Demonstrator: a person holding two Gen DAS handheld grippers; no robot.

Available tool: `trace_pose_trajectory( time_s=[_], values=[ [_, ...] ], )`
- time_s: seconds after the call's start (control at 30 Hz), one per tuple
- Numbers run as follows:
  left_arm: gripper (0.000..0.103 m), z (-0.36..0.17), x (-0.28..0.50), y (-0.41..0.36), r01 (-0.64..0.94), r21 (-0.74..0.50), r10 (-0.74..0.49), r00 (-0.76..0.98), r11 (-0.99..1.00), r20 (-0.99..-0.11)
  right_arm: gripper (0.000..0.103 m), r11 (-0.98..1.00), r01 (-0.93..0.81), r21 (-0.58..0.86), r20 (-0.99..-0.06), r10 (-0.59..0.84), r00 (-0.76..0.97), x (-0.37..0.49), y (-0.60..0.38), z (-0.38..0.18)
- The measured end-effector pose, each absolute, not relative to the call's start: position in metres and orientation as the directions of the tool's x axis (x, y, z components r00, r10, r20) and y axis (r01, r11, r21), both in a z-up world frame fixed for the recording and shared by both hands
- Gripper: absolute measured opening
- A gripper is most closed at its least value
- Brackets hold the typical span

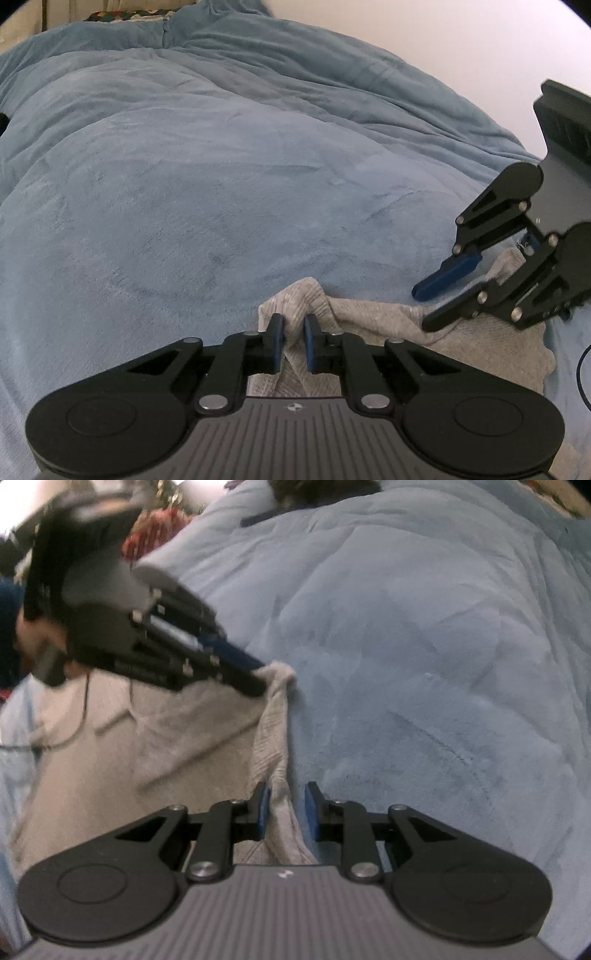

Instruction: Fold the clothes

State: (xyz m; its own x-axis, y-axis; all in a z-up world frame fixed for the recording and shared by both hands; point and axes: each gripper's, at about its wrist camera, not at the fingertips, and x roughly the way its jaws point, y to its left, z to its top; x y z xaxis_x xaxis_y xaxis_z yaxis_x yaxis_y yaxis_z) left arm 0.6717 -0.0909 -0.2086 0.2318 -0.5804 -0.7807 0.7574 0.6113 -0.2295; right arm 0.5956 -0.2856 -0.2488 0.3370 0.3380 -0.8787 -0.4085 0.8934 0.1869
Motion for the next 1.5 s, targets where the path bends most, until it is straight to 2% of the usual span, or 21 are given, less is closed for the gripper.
trace_pose_trajectory(
  time_s=[0.03, 0.17, 0.27, 0.4, 0.5, 0.57, 0.63, 0.73, 0.8, 0.9, 0.93, 1.13, 1.17, 1.2, 1.37, 1.5],
  values=[
    [0.012, -0.209, 0.671, -0.092, 0.757, -0.227, -0.579, 0.235, 0.613, -0.781, 0.005, 0.891, -0.417, 0.181, -0.876, 0.339, 0.343, 0.595, -0.283, -0.249],
    [0.006, -0.205, 0.665, -0.091, 0.756, -0.206, -0.579, 0.266, 0.621, -0.771, 0.003, 0.893, -0.447, 0.059, -0.854, 0.277, 0.44, 0.586, -0.278, -0.237],
    [0.005, -0.2, 0.664, -0.093, 0.738, -0.189, -0.577, 0.314, 0.647, -0.754, 0.002, 0.921, -0.39, -0.003, -0.838, 0.211, 0.504, 0.593, -0.292, -0.228],
    [0.005, -0.207, 0.668, -0.103, 0.73, -0.167, -0.551, 0.325, 0.663, -0.768, 0.002, 0.924, -0.379, -0.054, -0.856, 0.153, 0.494, 0.611, -0.304, -0.242],
    [0.008, -0.211, 0.67, -0.105, 0.712, -0.185, -0.544, 0.315, 0.677, -0.778, 0.003, 0.925, -0.38, -0.027, -0.871, 0.165, 0.462, 0.616, -0.309, -0.257],
    [0.017, -0.208, 0.671, -0.102, 0.7, -0.19, -0.544, 0.326, 0.689, -0.773, 0.011, 0.942, -0.329, 0.069, -0.857, 0.224, 0.464, 0.615, -0.328, -0.251],
    [0.024, -0.202, 0.67, -0.098, 0.69, -0.187, -0.545, 0.346, 0.699, -0.764, 0.024, 0.949, -0.269, 0.162, -0.836, 0.277, 0.474, 0.612, -0.349, -0.239],
    [0.031, -0.187, 0.669, -0.091, 0.674, -0.192, -0.555, 0.377, 0.713, -0.741, 0.026, 0.95, -0.203, 0.236, -0.81, 0.308, 0.5, 0.597, -0.382, -0.217],
    [0.031, -0.178, 0.668, -0.089, 0.665, -0.199, -0.56, 0.387, 0.72, -0.732, 0.027, 0.952, -0.172, 0.252, -0.805, 0.305, 0.509, 0.583, -0.402, -0.204],
    [0.03, -0.164, 0.657, -0.092, 0.681, -0.2, -0.577, 0.385, 0.704, -0.72, 0.029, 0.961, -0.191, 0.201, -0.835, 0.27, 0.48, 0.557, -0.413, -0.195],
    [0.027, -0.16, 0.65, -0.094, 0.689, -0.208, -0.588, 0.377, 0.694, -0.716, 0.029, 0.961, -0.207, 0.186, -0.847, 0.263, 0.461, 0.545, -0.414, -0.196],
    [0.027, -0.16, 0.59, -0.121, 0.726, -0.254, -0.63, 0.304, 0.639, -0.714, 0.029, 0.956, -0.226, 0.189, -0.888, 0.264, 0.376, 0.497, -0.413, -0.226],
    [0.027, -0.162, 0.581, -0.125, 0.725, -0.268, -0.636, 0.292, 0.634, -0.715, 0.025, 0.956, -0.228, 0.185, -0.892, 0.261, 0.37, 0.493, -0.411, -0.23],
    [0.027, -0.165, 0.572, -0.129, 0.723, -0.283, -0.641, 0.281, 0.631, -0.714, 0.002, 0.956, -0.23, 0.181, -0.895, 0.257, 0.365, 0.49, -0.41, -0.233],
    [0.027, -0.173, 0.533, -0.144, 0.723, -0.286, -0.641, 0.275, 0.629, -0.716, 0.004, 0.982, -0.163, 0.097, -0.883, 0.161, 0.441, 0.476, -0.415, -0.222],
    [0.027, -0.173, 0.499, -0.132, 0.703, -0.274, -0.617, 0.291, 0.656, -0.732, 0.009, 0.993, -0.091, 0.074, -0.901, 0.106, 0.42, 0.471, -0.427, -0.23]
  ],
)
